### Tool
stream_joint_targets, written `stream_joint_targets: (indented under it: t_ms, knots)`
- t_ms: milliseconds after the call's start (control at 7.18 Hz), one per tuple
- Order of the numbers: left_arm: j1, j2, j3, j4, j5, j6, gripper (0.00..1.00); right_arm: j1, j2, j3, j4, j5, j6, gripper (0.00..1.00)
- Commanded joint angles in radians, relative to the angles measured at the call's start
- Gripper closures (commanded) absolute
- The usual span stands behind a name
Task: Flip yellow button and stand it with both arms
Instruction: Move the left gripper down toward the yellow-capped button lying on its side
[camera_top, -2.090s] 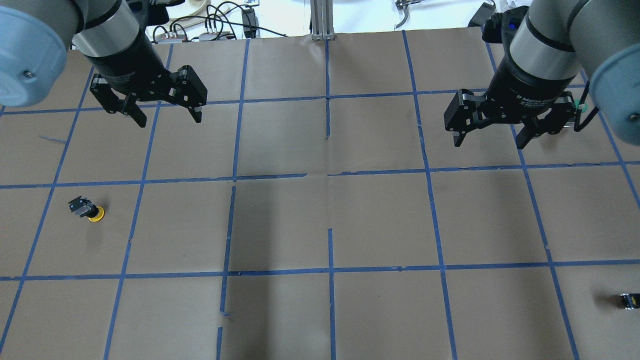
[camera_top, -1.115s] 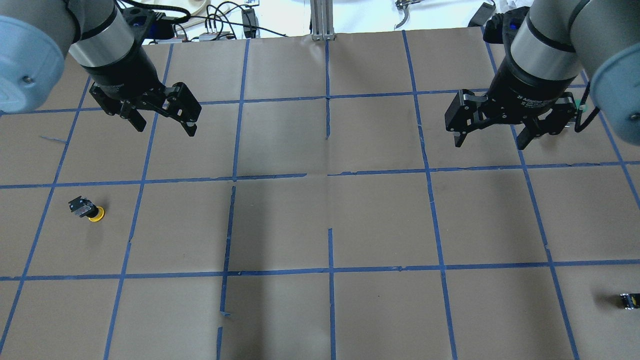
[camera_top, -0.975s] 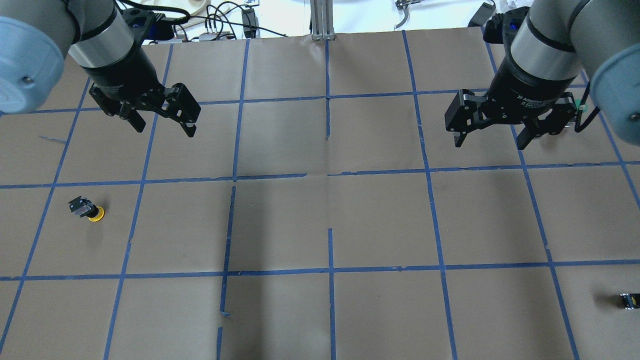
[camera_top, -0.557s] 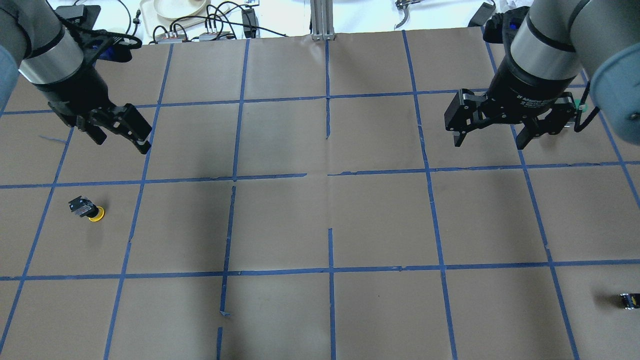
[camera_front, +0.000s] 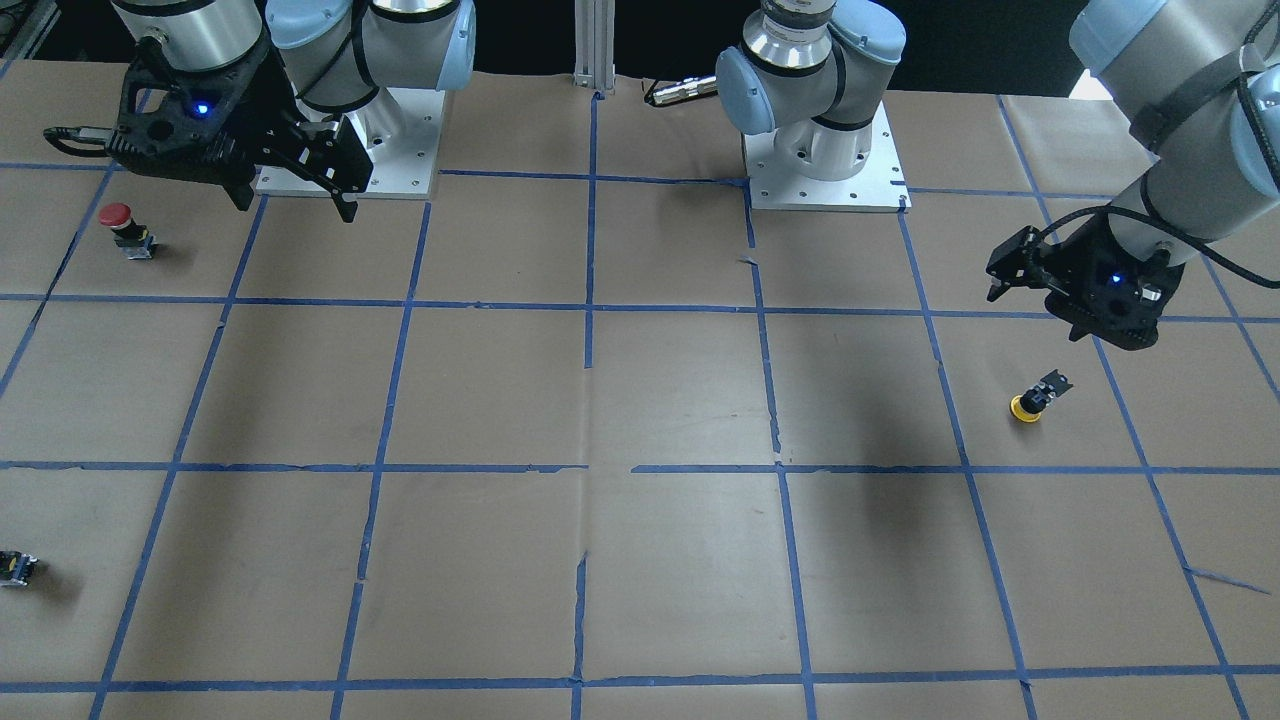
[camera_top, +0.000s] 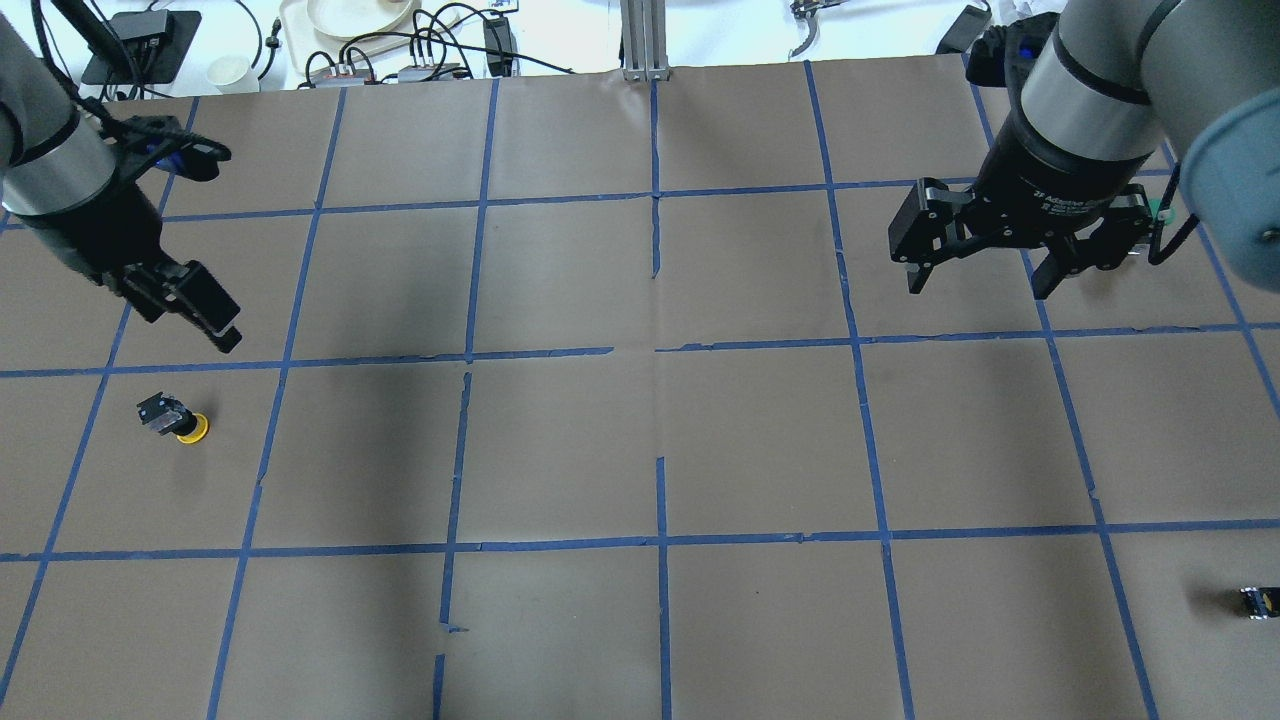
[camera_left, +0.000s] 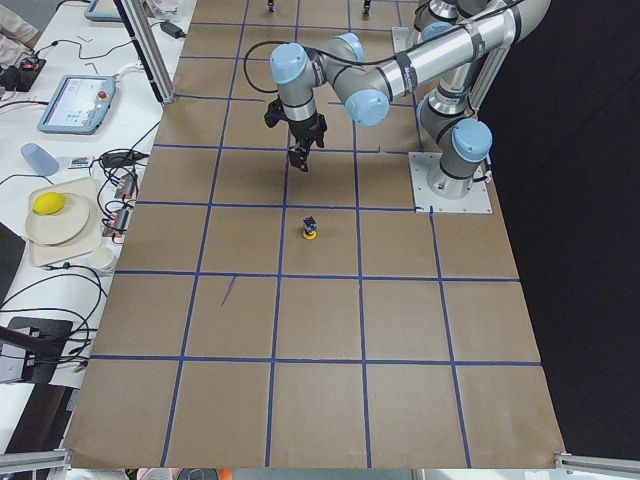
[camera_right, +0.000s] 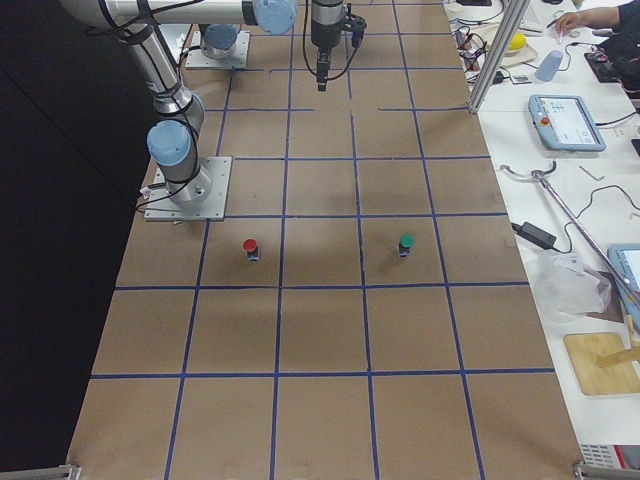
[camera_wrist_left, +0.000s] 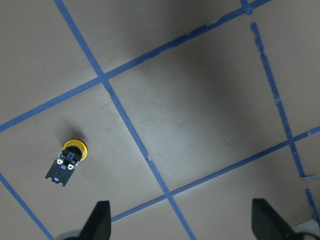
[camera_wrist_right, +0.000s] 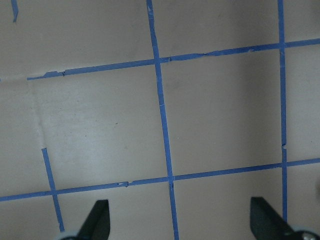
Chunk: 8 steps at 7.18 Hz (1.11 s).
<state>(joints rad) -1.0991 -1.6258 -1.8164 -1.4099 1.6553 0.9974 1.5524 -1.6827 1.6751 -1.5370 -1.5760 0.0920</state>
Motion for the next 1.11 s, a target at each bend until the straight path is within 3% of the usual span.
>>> stream_joint_targets:
  t_ms: [0, 139, 418, 975]
  knots:
    - [0.096, -0.025, -0.102, 0.180, -0.005, 0.189, 0.02, 0.000, 0.000, 0.000, 0.000, 0.001, -0.001, 0.00]
    - [0.126, -0.052, -0.147, 0.292, -0.005, 0.299, 0.02, 0.000, 0.000, 0.000, 0.000, 0.001, -0.001, 0.00]
    - [0.206, -0.133, -0.179, 0.398, -0.017, 0.494, 0.05, 0.000, 0.000, 0.000, -0.002, 0.001, -0.001, 0.00]
    - [0.205, -0.184, -0.173, 0.431, -0.071, 0.608, 0.01, 0.000, 0.000, 0.000, 0.000, -0.001, -0.001, 0.00]
